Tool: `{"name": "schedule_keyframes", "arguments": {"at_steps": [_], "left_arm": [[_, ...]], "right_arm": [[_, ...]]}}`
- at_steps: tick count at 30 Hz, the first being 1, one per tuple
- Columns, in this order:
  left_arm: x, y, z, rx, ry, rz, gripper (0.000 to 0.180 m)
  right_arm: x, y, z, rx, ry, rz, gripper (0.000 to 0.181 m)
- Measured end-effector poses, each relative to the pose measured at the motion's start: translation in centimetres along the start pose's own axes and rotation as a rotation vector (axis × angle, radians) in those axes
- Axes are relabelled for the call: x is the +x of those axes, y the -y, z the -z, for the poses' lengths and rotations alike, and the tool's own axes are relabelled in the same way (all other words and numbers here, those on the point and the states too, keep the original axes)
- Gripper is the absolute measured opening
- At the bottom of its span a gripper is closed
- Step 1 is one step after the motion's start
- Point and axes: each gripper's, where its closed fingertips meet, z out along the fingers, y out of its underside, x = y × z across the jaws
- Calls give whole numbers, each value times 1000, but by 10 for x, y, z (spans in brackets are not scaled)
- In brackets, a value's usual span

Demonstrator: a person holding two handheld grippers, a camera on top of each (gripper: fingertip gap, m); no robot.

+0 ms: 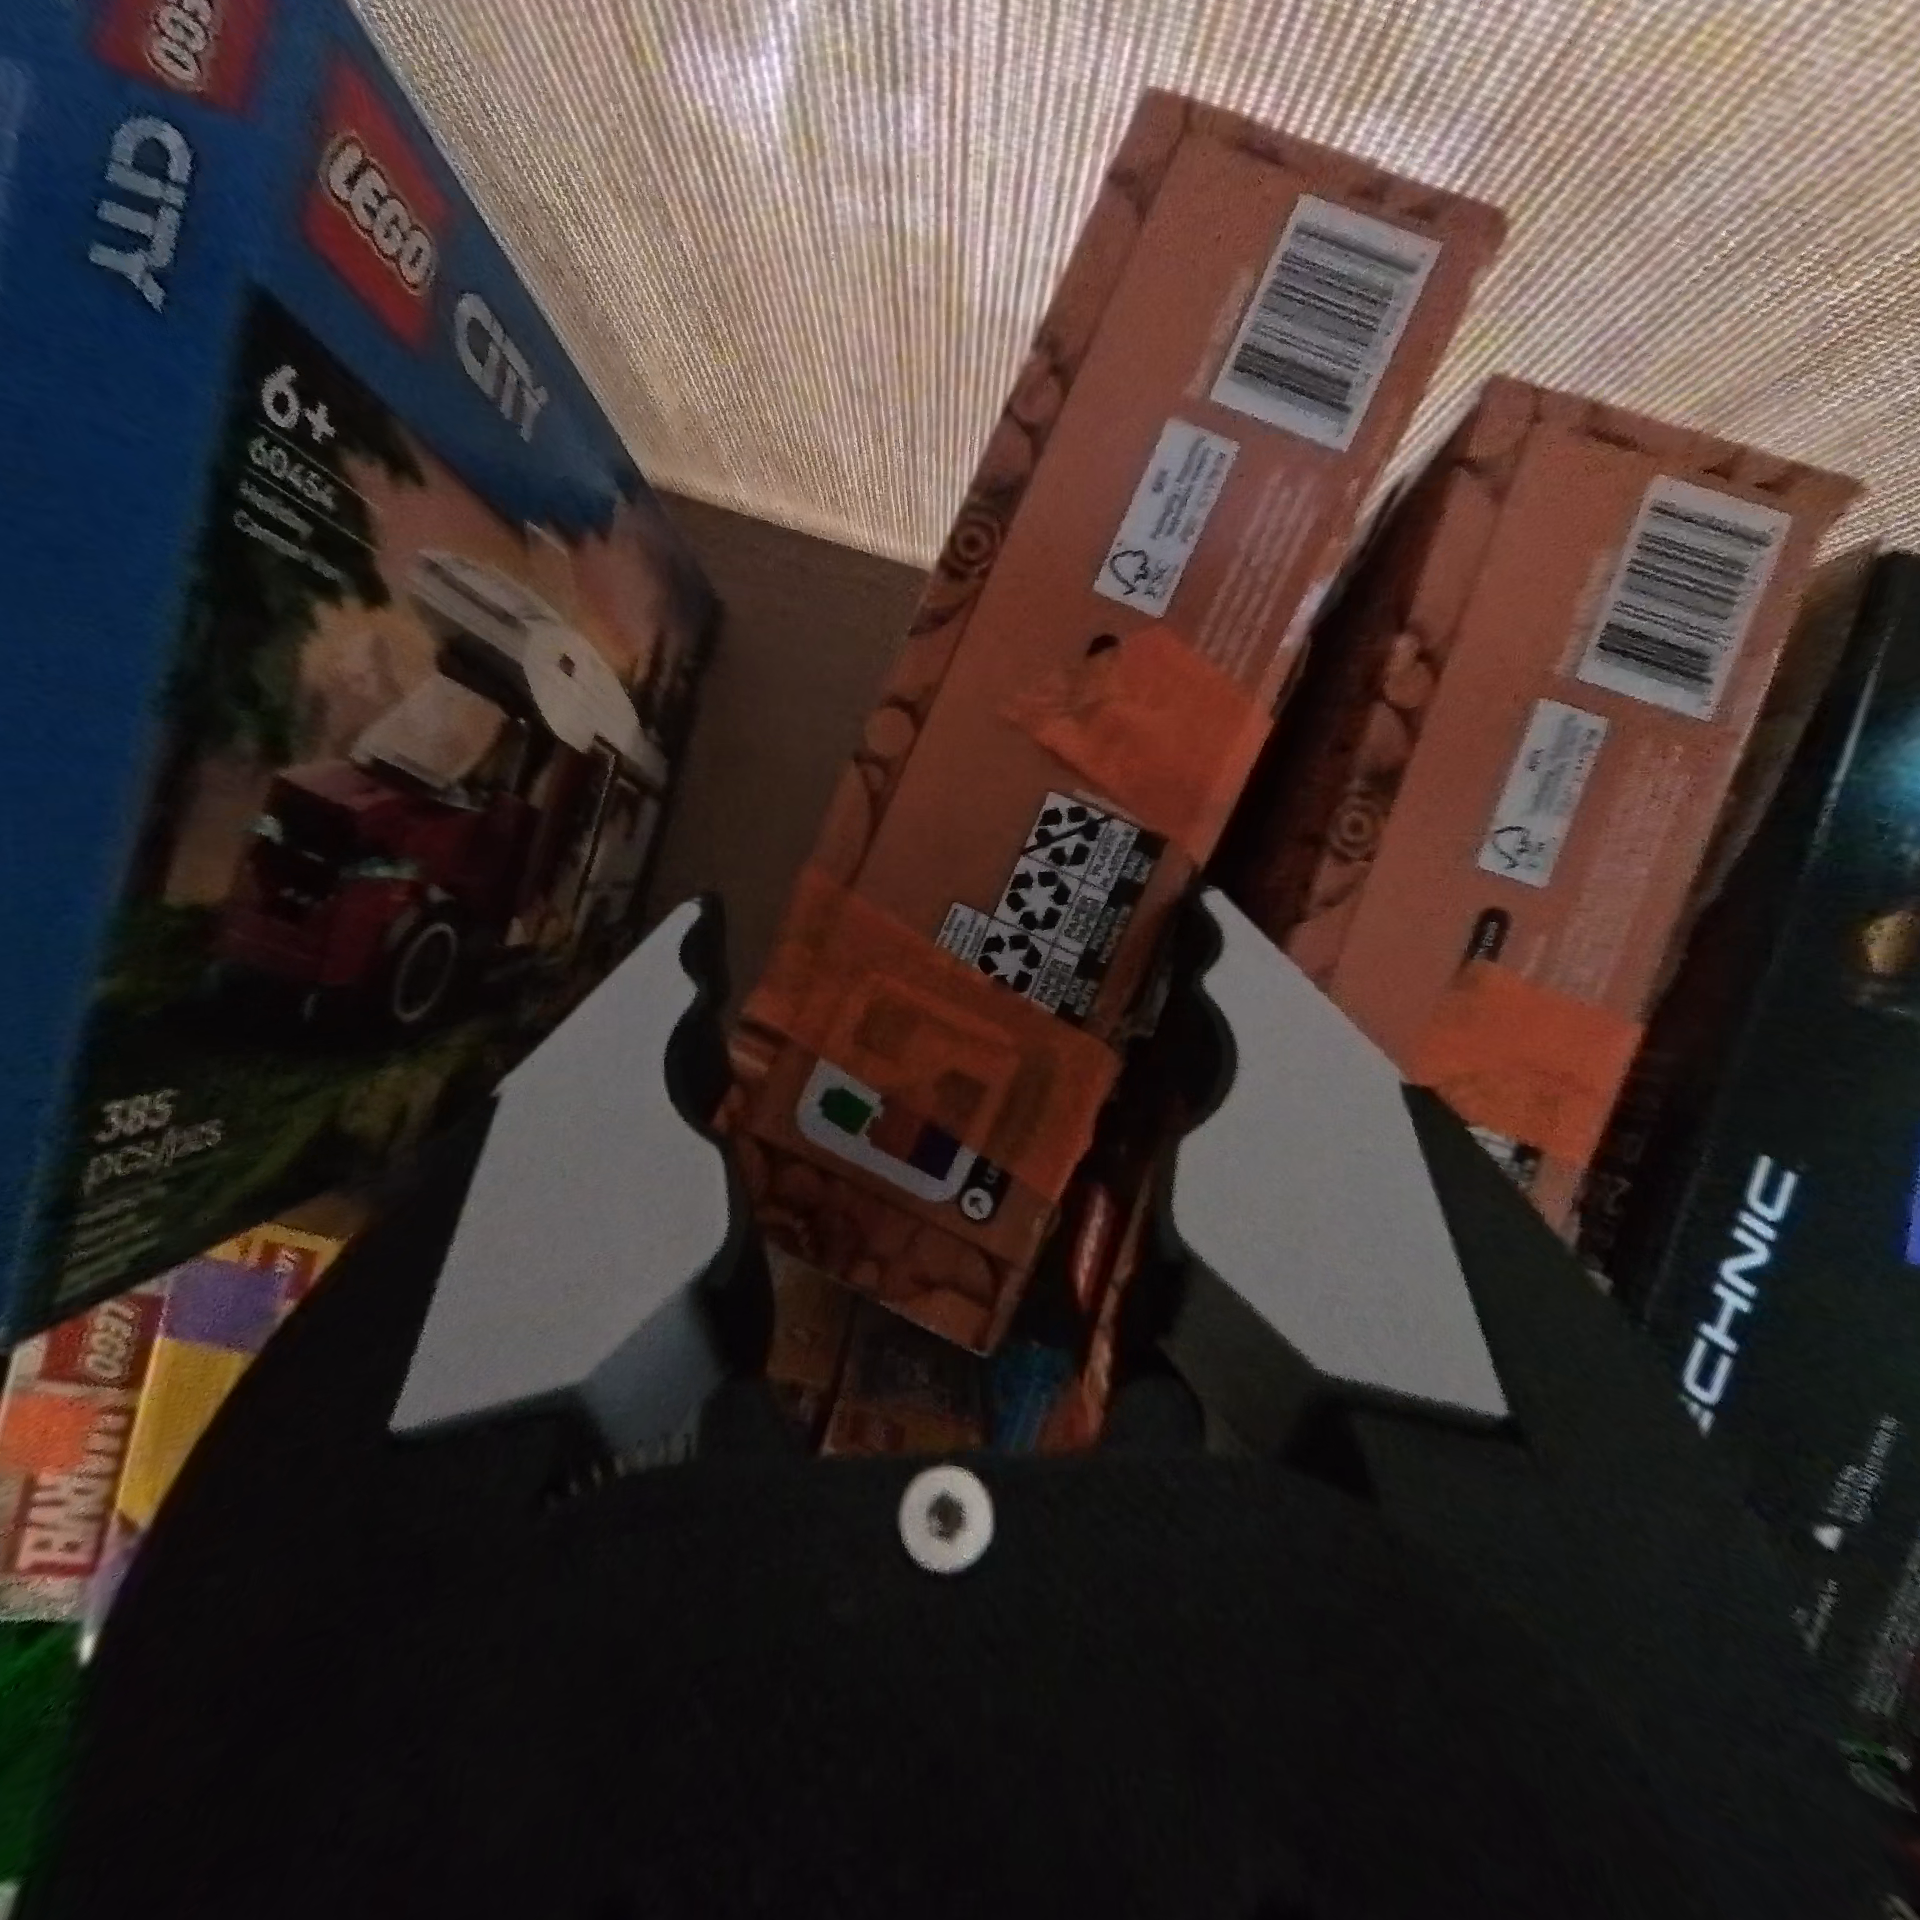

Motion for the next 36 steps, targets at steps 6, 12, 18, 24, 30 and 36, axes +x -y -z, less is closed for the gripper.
{"name": "schedule_keyframes", "arguments": {"at_steps": [6, 12, 18, 24, 30, 36], "left_arm": [[3, -6, 11, 17, -14, 71, 64], [10, -13, 18, 17, -45, 98, 63], [8, -23, 23, 4, -66, 117, 61], [5, -30, 27, 6, -88, 153, 60], [4, -38, 33, -3, -106, 177, 60], [2, -39, 38, -9, -106, 185, 60]], "right_arm": [[-14, 3, -1, -56, -21, 21, 77], [-35, 10, 2, -49, 70, -74, 67], [-48, 11, 1, -44, 91, -85, 70], [-37, -24, -18, -210, 62, -130, 90], [-54, -17, -16, -183, 154, -220, 73], [-91, -7, -17, -169, 227, -263, 74]]}}
